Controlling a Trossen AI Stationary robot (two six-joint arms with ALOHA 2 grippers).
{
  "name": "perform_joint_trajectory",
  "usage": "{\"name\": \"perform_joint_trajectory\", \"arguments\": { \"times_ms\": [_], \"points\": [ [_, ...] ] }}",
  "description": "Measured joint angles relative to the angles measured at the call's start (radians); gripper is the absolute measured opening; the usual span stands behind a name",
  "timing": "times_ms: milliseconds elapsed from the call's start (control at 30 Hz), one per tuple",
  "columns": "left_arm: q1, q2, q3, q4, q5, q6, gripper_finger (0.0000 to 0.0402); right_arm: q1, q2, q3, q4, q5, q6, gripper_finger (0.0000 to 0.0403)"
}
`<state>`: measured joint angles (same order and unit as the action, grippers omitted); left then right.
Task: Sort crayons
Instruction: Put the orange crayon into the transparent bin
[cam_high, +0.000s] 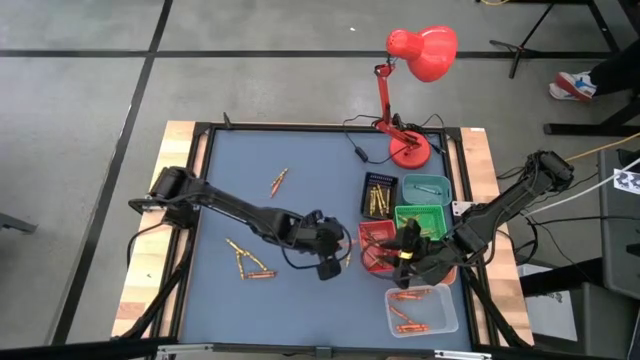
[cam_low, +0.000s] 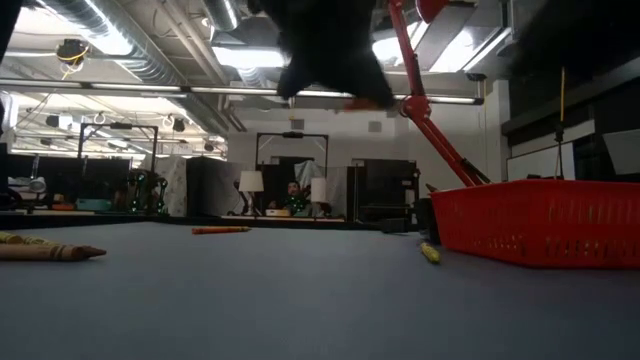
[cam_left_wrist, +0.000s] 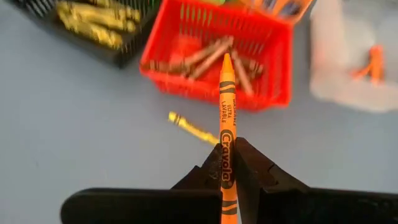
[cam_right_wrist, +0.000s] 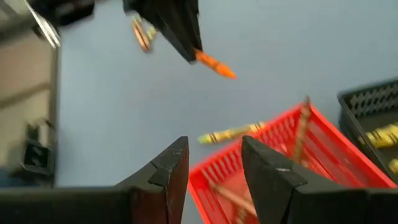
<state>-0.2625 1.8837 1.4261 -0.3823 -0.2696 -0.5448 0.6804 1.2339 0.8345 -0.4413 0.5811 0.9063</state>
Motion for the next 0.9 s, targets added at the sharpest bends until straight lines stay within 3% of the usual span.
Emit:
{"name": "perform_joint_trajectory", "arguments": {
  "times_ms": [367,667,900],
  "points": [
    [-0.034,-0.029,0.002,0.263,-0.09,0.106,0.0005,0.0,0.0,0.0,0.275,0.044,-0.129,0.0147],
    [-0.037,-0.03,0.002,0.389,-0.079,0.137,0.0005,0.0,0.0,0.0,0.288,0.077,-0.132,0.0147],
    [-0.051,-0.03,0.002,0.391,-0.079,0.136,0.0005,0.0,0.0,0.0,0.331,0.125,-0.249,0.0147]
  ]
}}
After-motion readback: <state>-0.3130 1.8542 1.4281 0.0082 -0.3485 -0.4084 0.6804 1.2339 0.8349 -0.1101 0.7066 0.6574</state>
